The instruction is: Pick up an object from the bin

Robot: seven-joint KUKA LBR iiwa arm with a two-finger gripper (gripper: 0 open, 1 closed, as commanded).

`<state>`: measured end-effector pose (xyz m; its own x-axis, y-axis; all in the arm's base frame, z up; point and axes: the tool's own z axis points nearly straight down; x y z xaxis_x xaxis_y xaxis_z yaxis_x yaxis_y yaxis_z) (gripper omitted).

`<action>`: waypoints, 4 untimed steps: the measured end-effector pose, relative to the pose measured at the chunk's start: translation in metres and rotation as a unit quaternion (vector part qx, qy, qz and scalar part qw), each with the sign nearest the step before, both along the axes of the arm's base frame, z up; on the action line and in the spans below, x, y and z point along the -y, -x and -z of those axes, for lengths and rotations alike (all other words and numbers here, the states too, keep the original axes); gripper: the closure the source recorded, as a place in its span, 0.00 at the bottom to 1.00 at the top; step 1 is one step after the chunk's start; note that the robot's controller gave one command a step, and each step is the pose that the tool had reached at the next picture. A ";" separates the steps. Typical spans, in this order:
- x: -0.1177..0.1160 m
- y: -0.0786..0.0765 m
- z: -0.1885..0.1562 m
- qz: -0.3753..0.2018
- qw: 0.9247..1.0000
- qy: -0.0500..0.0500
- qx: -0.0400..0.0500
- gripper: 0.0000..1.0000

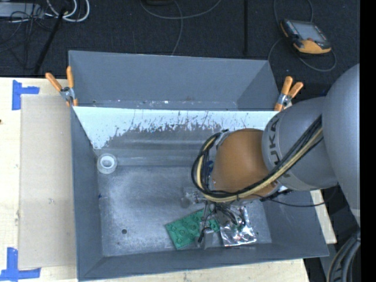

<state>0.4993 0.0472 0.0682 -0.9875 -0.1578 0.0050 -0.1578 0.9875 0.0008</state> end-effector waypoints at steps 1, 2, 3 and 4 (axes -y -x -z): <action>0.000 0.000 0.000 0.001 1.000 0.000 -0.001 0.00; 0.001 -0.001 -0.002 0.002 1.000 0.000 0.000 1.00; 0.000 -0.002 -0.046 0.003 1.000 0.000 0.004 1.00; -0.001 -0.004 -0.135 0.004 1.000 0.000 0.006 1.00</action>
Offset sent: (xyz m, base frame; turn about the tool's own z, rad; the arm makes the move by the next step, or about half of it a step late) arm 0.0000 0.0000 0.0000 0.0000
